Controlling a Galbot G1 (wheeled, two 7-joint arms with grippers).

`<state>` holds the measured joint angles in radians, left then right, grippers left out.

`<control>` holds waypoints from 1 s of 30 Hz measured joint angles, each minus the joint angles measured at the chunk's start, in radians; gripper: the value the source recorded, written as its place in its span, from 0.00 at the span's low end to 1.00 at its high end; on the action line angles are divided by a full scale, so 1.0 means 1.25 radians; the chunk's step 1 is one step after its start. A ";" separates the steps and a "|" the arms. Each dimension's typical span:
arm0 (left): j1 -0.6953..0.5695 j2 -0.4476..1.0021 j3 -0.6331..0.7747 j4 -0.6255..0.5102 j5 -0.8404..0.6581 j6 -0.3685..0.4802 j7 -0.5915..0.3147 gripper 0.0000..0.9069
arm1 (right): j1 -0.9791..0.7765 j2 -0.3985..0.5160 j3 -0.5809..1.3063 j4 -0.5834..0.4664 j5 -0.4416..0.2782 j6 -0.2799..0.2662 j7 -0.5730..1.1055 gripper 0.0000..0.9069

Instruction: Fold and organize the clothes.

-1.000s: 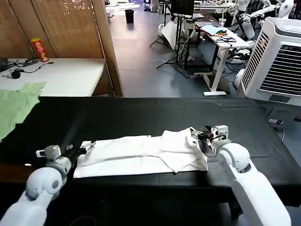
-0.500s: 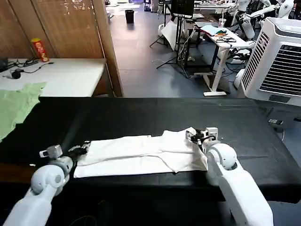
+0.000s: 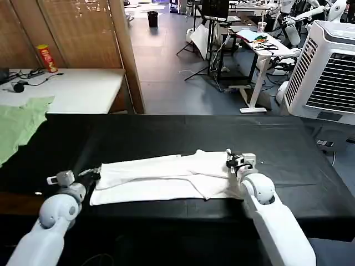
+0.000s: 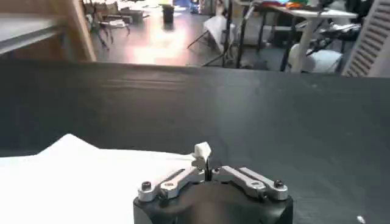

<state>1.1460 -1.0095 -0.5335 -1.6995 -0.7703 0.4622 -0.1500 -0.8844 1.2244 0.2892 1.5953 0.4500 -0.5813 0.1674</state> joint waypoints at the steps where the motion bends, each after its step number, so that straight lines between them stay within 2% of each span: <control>1: -0.002 0.000 -0.001 0.000 0.002 -0.002 0.003 0.97 | -0.001 -0.002 0.002 0.003 0.000 0.000 -0.004 0.97; 14: 0.001 0.026 -0.046 -0.024 0.004 -0.028 0.012 0.97 | -0.056 -0.047 0.037 0.084 0.040 -0.015 -0.012 0.97; 18: 0.037 0.017 -0.066 -0.058 -0.019 -0.022 0.007 0.97 | -0.081 -0.061 0.053 0.138 0.061 -0.025 -0.010 0.97; 25: 0.124 -0.041 -0.071 -0.105 0.011 -0.030 -0.005 0.97 | -0.118 -0.070 0.065 0.222 0.084 -0.028 -0.008 0.97; 27: 0.139 -0.056 -0.071 -0.110 0.015 -0.031 -0.005 0.85 | -0.122 -0.071 0.066 0.238 0.085 -0.029 -0.007 0.97; 28: 0.147 -0.062 -0.071 -0.115 0.017 -0.032 -0.005 0.83 | -0.123 -0.071 0.066 0.244 0.085 -0.029 -0.007 0.97; 30: 0.162 -0.071 -0.072 -0.121 0.018 -0.036 -0.005 0.69 | -0.123 -0.072 0.067 0.251 0.085 -0.029 -0.007 0.97</control>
<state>1.3480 -1.0977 -0.6238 -1.8507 -0.7480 0.4168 -0.1560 -1.0380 1.1347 0.3723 1.9088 0.5567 -0.6181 0.1590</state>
